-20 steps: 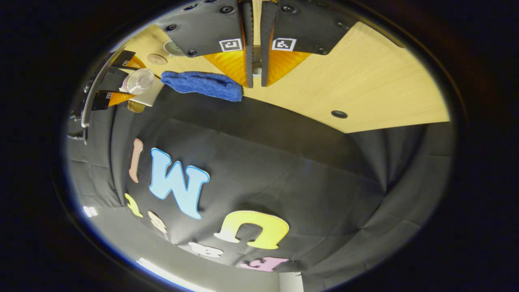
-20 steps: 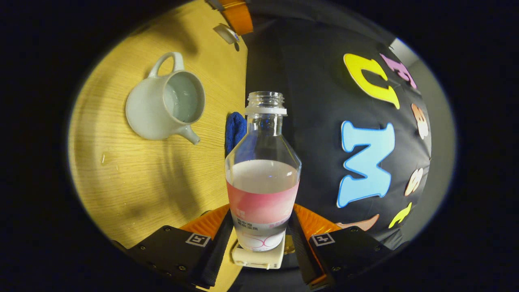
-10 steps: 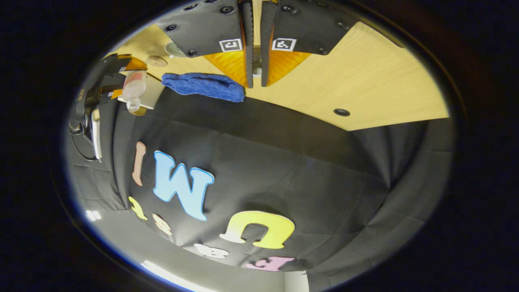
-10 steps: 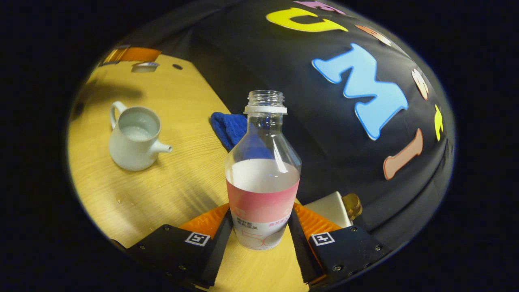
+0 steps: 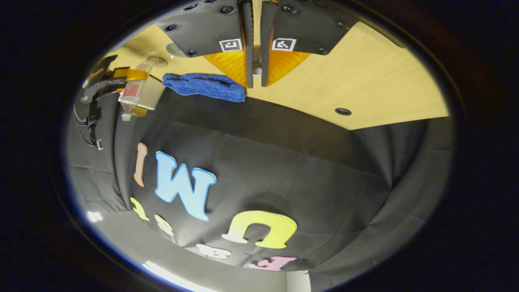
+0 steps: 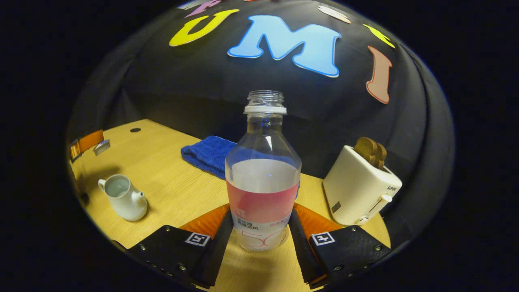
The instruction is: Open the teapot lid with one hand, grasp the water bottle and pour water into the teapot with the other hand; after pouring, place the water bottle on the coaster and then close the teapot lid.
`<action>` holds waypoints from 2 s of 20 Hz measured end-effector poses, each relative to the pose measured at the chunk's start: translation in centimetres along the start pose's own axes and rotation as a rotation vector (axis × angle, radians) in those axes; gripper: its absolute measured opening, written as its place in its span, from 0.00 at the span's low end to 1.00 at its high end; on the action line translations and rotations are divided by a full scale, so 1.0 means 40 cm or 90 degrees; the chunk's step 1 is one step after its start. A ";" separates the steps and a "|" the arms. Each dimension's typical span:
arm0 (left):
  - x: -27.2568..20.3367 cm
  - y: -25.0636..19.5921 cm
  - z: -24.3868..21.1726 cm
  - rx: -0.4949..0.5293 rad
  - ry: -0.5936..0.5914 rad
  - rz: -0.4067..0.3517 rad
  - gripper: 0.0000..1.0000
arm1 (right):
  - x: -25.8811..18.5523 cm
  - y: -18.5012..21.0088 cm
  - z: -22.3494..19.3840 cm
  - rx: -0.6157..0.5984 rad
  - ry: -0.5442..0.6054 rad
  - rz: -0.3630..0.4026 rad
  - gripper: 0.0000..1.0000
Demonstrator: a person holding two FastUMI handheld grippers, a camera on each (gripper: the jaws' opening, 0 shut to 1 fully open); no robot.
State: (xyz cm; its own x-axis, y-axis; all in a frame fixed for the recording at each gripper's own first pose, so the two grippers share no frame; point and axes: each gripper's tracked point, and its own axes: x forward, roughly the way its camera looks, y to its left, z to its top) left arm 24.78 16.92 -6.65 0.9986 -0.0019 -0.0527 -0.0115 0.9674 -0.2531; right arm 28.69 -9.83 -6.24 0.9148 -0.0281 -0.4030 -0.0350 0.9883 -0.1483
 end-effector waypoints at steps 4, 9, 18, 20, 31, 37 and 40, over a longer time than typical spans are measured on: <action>0.000 -0.004 -0.001 0.001 0.000 -0.001 0.16 | 0.038 -0.027 0.003 0.011 -0.042 -0.042 0.76; 0.001 -0.004 -0.002 0.004 0.000 -0.001 0.16 | 0.064 -0.036 -0.016 0.071 -0.059 -0.046 0.76; 0.003 -0.006 -0.003 0.008 0.000 -0.003 0.16 | 0.094 -0.052 -0.043 0.123 -0.057 -0.049 0.76; 0.003 -0.007 -0.002 0.008 0.000 -0.003 0.16 | 0.097 -0.051 -0.047 0.131 -0.056 -0.046 0.76; 0.002 -0.008 -0.002 0.010 -0.001 -0.003 0.16 | 0.081 -0.048 -0.038 0.118 -0.056 -0.063 0.96; 0.000 -0.020 -0.003 0.013 -0.001 -0.010 0.16 | 0.039 -0.068 0.009 0.090 -0.097 -0.081 0.96; -0.002 -0.034 -0.003 0.026 -0.001 -0.016 0.13 | 0.027 -0.065 0.021 0.111 -0.101 -0.066 0.96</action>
State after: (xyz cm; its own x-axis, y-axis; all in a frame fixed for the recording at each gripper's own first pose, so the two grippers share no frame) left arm 24.71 15.56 -6.40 0.9986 -0.0267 -0.0453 0.0164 0.9765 -0.2147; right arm 30.10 -12.31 -5.55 0.9619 -0.1206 -0.2454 0.1199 0.9926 -0.0179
